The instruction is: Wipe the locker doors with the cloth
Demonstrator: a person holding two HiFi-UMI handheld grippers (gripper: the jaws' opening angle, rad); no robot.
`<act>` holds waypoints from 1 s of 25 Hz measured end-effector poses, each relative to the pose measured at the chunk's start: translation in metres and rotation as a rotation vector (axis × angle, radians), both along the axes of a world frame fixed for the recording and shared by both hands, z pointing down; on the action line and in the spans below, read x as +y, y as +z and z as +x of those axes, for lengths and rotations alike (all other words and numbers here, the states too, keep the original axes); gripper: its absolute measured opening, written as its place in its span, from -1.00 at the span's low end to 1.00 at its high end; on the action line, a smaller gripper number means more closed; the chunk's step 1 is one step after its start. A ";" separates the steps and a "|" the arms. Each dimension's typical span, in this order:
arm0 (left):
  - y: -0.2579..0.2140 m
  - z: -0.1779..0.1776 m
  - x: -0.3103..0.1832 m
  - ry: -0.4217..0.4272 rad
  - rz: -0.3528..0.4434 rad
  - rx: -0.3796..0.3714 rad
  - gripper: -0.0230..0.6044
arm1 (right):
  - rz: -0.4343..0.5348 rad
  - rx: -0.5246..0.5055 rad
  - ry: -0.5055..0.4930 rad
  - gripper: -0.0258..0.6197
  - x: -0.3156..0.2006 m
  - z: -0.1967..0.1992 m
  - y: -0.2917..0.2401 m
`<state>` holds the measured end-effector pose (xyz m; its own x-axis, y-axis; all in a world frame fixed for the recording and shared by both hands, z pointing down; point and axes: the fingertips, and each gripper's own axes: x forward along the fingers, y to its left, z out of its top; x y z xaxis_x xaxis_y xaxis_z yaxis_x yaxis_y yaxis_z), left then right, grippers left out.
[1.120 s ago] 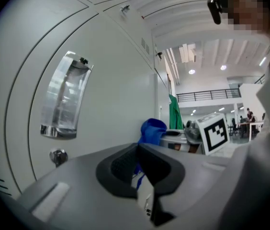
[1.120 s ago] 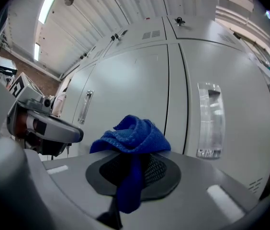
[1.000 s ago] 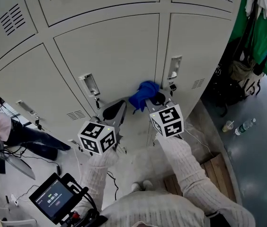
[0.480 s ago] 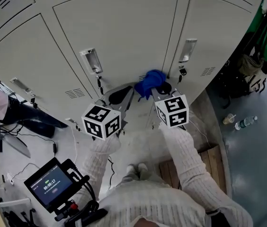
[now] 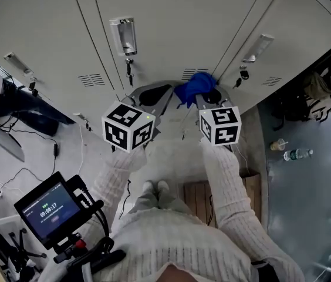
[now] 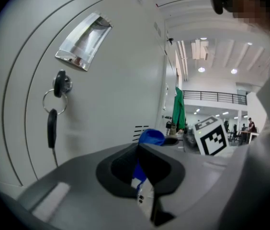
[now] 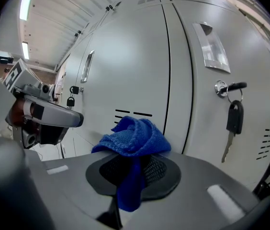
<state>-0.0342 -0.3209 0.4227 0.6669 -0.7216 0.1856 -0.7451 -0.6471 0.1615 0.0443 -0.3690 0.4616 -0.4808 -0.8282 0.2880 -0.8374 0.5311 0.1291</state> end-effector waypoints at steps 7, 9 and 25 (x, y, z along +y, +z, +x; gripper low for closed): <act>0.012 -0.006 0.004 -0.004 -0.016 -0.002 -0.93 | 0.011 0.064 0.013 -0.76 -0.001 0.000 0.006; 0.014 -0.007 0.006 0.001 -0.017 0.002 -0.93 | 0.015 0.086 0.028 -0.76 -0.001 0.000 0.008; -0.025 -0.031 0.064 0.001 0.101 0.002 -0.93 | 0.161 0.039 -0.092 -0.76 0.078 -0.033 -0.067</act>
<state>-0.0656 -0.2566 0.3981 0.6678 -0.7361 0.1104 -0.7444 -0.6607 0.0969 0.0118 -0.2912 0.3943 -0.5477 -0.8182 0.1748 -0.7791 0.5749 0.2500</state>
